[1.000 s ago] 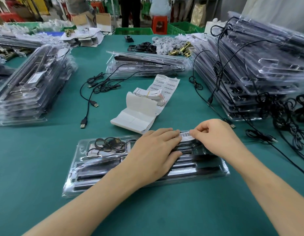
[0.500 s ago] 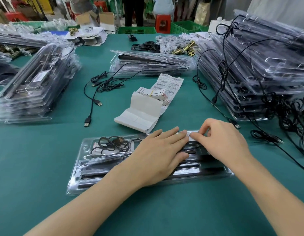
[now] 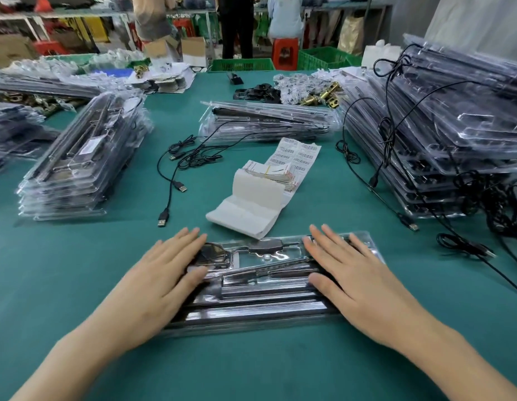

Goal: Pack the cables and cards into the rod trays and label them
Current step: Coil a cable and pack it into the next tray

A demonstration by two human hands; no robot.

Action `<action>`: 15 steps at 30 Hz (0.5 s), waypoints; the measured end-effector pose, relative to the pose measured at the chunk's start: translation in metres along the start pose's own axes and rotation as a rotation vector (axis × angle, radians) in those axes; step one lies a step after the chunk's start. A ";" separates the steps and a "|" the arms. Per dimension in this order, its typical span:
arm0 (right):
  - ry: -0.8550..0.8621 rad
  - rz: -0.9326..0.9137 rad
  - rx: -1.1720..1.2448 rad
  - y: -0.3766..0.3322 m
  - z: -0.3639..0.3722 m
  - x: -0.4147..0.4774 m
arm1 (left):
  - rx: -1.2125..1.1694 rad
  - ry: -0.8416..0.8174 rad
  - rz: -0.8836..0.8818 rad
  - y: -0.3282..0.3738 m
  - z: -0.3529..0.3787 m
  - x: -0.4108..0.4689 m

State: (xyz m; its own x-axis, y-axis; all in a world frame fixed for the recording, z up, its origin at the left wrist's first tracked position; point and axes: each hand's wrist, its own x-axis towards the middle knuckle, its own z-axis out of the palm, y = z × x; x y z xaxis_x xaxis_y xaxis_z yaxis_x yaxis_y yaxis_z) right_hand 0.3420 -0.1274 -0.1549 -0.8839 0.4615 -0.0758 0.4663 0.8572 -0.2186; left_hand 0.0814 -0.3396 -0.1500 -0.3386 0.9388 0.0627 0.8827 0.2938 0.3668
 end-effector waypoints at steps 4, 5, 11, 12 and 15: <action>-0.041 -0.013 -0.082 0.002 0.001 -0.002 | 0.033 -0.037 -0.049 -0.011 0.005 -0.004; -0.038 -0.013 -0.087 0.002 0.000 -0.002 | 0.046 -0.033 -0.052 -0.010 0.005 -0.003; -0.040 -0.003 -0.083 -0.001 -0.003 -0.004 | 0.016 -0.079 -0.060 -0.011 0.006 -0.004; -0.039 -0.001 -0.076 -0.002 -0.003 -0.004 | 0.002 -0.086 -0.054 -0.011 0.006 -0.004; -0.027 -0.001 -0.071 -0.002 -0.002 -0.003 | -0.026 -0.091 -0.030 -0.012 0.005 -0.005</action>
State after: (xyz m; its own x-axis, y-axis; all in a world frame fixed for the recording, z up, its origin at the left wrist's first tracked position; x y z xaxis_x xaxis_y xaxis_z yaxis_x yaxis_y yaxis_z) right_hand 0.3433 -0.1301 -0.1524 -0.8844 0.4555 -0.1021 0.4663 0.8720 -0.1492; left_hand 0.0741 -0.3467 -0.1589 -0.3329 0.9424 -0.0333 0.8632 0.3188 0.3915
